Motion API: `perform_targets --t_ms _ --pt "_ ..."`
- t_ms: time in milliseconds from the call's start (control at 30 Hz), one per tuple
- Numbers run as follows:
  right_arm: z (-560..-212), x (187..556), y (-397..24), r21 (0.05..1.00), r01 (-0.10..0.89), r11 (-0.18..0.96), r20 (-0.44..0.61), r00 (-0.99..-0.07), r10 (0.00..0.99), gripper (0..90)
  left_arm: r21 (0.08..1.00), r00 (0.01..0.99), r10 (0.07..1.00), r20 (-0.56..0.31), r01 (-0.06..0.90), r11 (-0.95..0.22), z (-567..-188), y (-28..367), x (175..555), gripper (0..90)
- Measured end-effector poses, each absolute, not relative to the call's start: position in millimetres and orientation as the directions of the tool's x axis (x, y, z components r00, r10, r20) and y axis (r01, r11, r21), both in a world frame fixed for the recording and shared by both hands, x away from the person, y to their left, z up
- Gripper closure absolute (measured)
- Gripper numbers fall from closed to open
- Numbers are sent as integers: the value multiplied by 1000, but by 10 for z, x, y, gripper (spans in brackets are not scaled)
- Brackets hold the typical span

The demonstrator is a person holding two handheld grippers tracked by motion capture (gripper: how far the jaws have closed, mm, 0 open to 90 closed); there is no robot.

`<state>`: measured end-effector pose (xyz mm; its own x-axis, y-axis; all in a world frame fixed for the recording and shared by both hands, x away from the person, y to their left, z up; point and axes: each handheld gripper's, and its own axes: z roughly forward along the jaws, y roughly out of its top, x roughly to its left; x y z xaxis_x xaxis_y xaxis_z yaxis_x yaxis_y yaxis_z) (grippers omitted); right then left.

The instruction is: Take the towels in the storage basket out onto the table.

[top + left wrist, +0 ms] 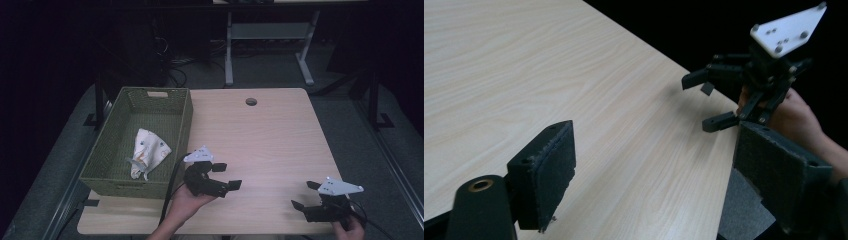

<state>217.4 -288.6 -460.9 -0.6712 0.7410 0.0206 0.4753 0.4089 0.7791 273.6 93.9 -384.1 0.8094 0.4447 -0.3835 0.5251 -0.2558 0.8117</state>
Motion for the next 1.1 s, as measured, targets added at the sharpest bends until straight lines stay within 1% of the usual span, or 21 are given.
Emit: perform_targets --t_ms 167,333,500,633,767,1100 --pt "-4605 2169 -2881 778 477 409 22 -670 742 140 807 807 448 -385 530 -261 -3741 1015 2771 167" --pt "-4608 2173 -2882 777 477 410 21 -670 742 140 813 802 455 -387 529 -243 -3612 1088 2813 165" --pt "-4602 2169 -2887 782 475 403 24 -669 742 140 818 797 477 -370 523 -239 -3514 1168 2875 165" --pt "-4603 2164 -2890 785 473 400 28 -671 741 140 823 796 476 -374 522 -226 -3443 1239 2915 165" --pt "-4602 2165 -2882 785 471 402 27 -675 738 140 821 787 472 -397 535 -202 -3372 1332 2957 166" --pt "-4600 2161 -2872 784 472 402 29 -676 737 140 823 774 496 -394 538 -185 -3225 1568 3074 166"
